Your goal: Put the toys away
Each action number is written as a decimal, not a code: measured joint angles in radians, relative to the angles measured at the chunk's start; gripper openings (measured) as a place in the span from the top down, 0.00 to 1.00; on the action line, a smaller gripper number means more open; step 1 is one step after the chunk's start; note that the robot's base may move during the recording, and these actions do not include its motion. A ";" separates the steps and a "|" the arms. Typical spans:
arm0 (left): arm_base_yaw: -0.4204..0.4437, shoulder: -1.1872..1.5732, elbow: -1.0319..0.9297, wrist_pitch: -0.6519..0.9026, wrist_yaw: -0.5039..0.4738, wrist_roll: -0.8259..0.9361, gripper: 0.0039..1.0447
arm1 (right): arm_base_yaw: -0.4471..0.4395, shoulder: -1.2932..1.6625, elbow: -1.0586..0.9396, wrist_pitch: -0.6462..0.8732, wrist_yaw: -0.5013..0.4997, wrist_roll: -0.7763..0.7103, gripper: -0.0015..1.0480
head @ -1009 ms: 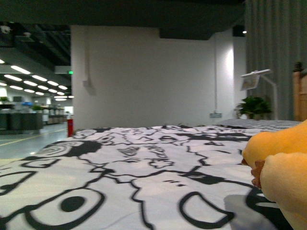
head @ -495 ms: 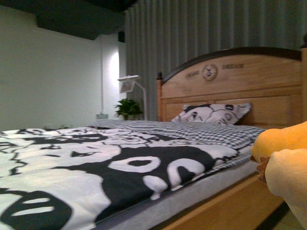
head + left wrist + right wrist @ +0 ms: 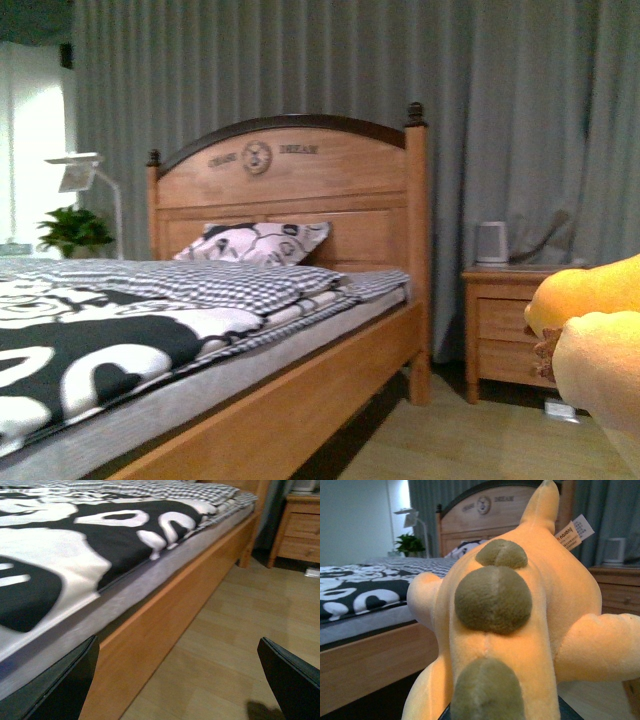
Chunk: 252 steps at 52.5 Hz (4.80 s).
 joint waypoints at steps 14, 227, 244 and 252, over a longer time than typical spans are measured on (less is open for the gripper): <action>0.000 0.000 0.000 0.000 -0.001 0.000 0.06 | 0.000 0.001 0.000 0.000 0.001 0.000 0.93; 0.000 0.001 0.000 0.000 0.000 0.000 0.06 | -0.001 0.001 0.000 0.000 0.000 -0.005 0.93; 0.000 0.001 0.000 0.000 0.000 0.000 0.06 | -0.001 0.002 0.000 0.000 0.001 -0.005 0.93; 0.000 0.000 0.000 0.000 -0.001 0.000 0.06 | -0.001 0.002 0.000 0.000 0.000 -0.006 0.93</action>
